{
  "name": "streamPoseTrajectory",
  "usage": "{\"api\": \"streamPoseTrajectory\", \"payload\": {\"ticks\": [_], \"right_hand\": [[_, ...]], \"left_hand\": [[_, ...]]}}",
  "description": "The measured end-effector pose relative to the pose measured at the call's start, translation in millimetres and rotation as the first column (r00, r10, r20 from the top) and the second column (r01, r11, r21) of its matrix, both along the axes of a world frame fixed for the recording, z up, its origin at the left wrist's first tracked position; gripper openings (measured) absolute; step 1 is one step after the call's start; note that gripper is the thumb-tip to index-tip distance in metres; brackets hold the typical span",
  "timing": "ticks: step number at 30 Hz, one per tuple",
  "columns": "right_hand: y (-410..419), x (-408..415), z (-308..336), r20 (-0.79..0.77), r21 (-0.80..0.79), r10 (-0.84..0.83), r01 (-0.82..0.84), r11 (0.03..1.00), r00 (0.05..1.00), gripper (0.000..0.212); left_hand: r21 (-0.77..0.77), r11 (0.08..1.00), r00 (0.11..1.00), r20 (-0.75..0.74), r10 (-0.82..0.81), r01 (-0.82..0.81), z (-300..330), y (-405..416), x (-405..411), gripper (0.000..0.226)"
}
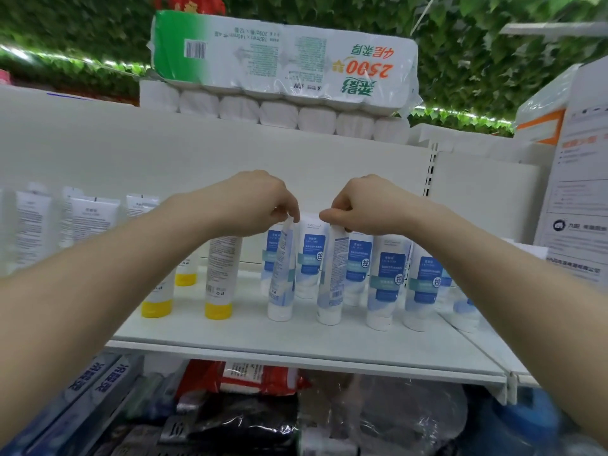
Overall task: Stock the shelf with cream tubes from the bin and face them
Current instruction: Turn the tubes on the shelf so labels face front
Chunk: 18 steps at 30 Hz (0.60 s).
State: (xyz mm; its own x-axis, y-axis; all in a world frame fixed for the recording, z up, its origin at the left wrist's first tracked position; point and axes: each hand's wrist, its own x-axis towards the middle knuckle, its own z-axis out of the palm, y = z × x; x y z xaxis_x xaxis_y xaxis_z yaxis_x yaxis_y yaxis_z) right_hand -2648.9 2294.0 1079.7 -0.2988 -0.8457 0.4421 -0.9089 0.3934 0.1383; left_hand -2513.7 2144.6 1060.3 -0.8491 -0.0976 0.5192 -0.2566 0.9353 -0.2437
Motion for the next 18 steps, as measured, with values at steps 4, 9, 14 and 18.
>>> {"api": "streamPoseTrajectory", "payload": {"ticks": [4,9,14,18], "right_hand": [[1.3,3.5,-0.4,0.031,-0.028,-0.010,0.011,1.000,0.999,0.036],[4.7,0.0,0.1,0.099,-0.017,0.001,0.000,1.000,0.995,0.026],[6.8,-7.9,-1.7,0.104,-0.031,0.084,-0.081,0.996,0.991,0.011],[6.2,-9.6,-2.4,0.115,-0.036,0.138,-0.135,0.990,0.984,0.014]], "left_hand": [[0.127,0.992,0.999,-0.037,0.027,-0.022,-1.9,10.2,-0.2,0.041],[0.130,0.992,0.994,-0.105,0.020,-0.006,-2.3,15.6,-1.0,0.024],[0.194,0.981,0.991,-0.132,0.019,0.007,-3.1,18.3,0.3,0.022],[0.205,0.979,0.988,-0.148,0.052,-0.021,-1.4,16.7,1.8,0.029]]}}
